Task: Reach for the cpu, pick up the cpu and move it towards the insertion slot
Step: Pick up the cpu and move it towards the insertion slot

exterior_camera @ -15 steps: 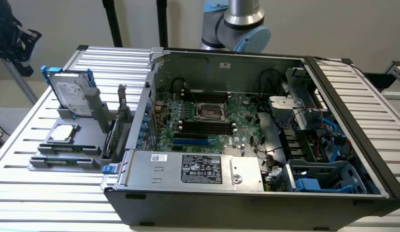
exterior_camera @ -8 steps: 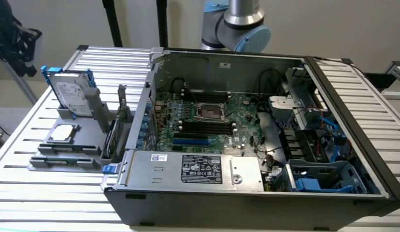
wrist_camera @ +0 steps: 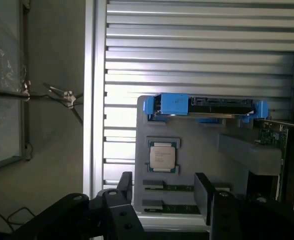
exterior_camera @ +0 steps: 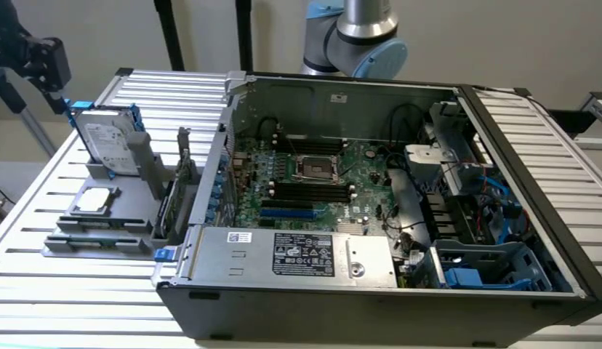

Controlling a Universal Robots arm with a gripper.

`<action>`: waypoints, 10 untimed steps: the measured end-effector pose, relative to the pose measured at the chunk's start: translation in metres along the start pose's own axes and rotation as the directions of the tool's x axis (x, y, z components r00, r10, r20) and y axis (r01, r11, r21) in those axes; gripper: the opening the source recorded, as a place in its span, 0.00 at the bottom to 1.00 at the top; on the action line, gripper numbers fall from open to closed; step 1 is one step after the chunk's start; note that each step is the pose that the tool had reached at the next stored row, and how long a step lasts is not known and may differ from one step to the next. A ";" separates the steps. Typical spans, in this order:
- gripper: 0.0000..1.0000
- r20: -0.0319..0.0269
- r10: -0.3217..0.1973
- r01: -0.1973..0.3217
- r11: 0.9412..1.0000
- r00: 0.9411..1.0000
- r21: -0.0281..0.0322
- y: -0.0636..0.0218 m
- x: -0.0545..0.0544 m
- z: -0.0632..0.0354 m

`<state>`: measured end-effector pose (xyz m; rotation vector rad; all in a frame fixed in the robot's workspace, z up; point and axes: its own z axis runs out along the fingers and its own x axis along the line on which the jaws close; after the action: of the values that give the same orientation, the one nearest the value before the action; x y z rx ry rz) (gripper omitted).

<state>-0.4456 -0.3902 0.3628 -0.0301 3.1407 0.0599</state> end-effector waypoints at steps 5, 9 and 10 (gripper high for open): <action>0.77 0.000 0.001 -0.001 1.000 1.000 0.000 -0.0037 -0.001 0.0012; 0.77 0.000 0.003 -0.003 1.000 1.000 -0.001 -0.0133 -0.001 0.0075; 0.77 0.000 0.003 -0.003 1.000 1.000 -0.001 -0.0164 -0.002 0.0093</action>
<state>-0.4437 -0.4062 0.3529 -0.0258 3.1406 0.0611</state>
